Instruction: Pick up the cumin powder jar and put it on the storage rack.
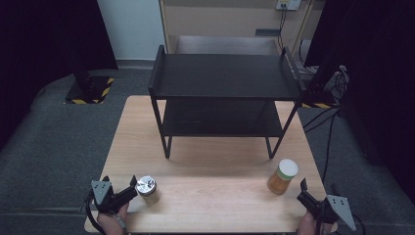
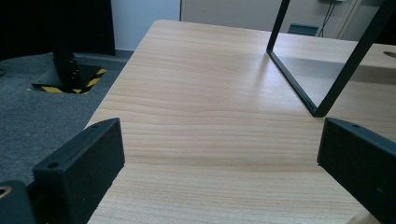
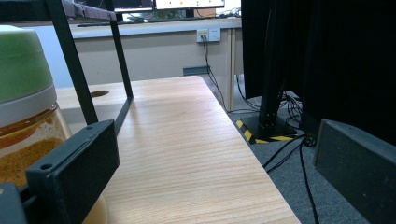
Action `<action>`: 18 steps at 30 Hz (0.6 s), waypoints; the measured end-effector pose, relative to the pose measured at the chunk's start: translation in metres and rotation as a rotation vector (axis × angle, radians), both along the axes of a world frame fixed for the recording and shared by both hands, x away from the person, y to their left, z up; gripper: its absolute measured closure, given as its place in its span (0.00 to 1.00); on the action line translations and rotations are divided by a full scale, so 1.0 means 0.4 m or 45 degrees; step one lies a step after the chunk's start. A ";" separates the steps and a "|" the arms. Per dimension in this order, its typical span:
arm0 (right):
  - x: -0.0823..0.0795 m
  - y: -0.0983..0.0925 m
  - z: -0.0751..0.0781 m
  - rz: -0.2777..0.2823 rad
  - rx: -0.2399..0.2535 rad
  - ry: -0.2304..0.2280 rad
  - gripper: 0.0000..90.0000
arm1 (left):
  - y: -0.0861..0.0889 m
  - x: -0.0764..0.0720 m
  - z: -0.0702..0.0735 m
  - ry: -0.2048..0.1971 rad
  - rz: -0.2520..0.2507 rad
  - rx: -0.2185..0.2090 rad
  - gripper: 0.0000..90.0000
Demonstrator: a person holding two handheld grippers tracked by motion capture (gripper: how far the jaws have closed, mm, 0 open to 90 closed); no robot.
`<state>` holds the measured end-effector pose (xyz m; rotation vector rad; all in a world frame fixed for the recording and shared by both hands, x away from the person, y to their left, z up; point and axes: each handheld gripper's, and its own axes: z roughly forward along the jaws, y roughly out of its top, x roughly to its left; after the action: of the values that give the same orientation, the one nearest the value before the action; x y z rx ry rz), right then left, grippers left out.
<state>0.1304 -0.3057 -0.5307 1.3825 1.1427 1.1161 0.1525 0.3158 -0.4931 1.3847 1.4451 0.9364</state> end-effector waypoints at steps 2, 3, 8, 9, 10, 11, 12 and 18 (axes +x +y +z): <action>0.000 0.000 0.000 -0.001 0.002 0.000 0.01 | 0.003 0.000 0.000 0.000 -0.009 -0.004 0.00; 0.000 0.000 0.000 -0.001 0.003 0.000 0.01 | 0.004 -0.001 0.000 0.000 -0.014 -0.006 0.00; -0.001 0.000 -0.001 -0.002 0.006 -0.005 0.01 | 0.012 -0.005 0.010 0.021 -0.049 0.018 0.00; -0.001 0.000 -0.001 -0.002 0.006 -0.005 0.01 | 0.012 -0.005 0.010 0.021 -0.049 0.018 0.00; -0.001 -0.002 -0.001 0.001 0.008 -0.003 0.01 | 0.015 -0.012 0.011 0.017 -0.053 0.009 0.00; -0.001 -0.001 -0.001 0.000 0.008 -0.004 0.01 | 0.017 -0.017 0.011 0.015 -0.057 0.004 0.00; -0.001 -0.001 -0.001 0.000 0.008 -0.005 0.01 | 0.019 -0.023 0.011 0.013 -0.064 0.002 0.00; -0.001 -0.001 -0.001 0.001 0.004 -0.003 0.01 | 0.009 -0.059 0.012 0.031 -0.061 -0.003 0.00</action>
<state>0.1301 -0.3061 -0.5310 1.3828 1.1404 1.1200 0.1288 0.3193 -0.4882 1.4270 1.4246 0.8897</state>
